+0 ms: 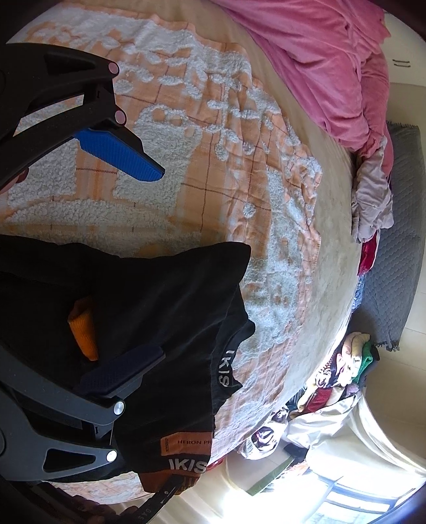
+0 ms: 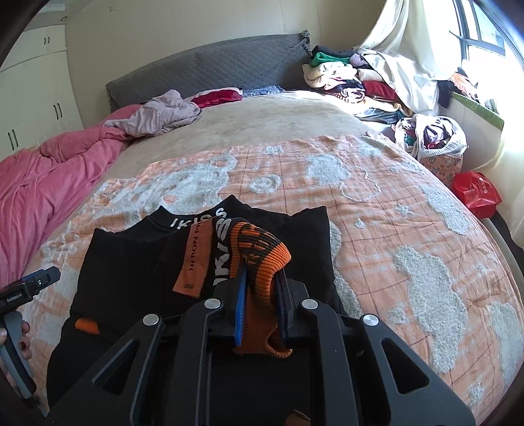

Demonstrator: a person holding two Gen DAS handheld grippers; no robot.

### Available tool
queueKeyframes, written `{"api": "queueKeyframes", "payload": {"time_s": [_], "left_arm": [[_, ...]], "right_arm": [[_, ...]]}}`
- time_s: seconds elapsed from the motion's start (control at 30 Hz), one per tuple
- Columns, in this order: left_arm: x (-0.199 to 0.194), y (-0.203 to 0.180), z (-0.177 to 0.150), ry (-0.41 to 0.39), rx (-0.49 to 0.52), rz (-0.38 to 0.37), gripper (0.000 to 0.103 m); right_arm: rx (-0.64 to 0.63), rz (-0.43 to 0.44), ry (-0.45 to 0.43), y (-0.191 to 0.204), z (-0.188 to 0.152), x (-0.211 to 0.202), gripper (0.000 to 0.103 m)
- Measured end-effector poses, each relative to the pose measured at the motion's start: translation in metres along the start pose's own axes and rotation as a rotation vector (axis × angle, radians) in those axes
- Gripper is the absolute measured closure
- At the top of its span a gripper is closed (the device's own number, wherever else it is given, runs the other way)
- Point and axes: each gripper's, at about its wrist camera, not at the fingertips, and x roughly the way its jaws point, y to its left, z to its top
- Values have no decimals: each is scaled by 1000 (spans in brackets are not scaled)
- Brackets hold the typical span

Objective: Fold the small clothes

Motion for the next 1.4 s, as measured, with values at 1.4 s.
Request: {"api": "queueKeyframes", "payload": {"time_s": [1.4], "left_arm": [[49, -50, -25, 151, 157, -84, 41]], "right_arm": [[-243, -28, 204, 51, -51, 68, 50]]}}
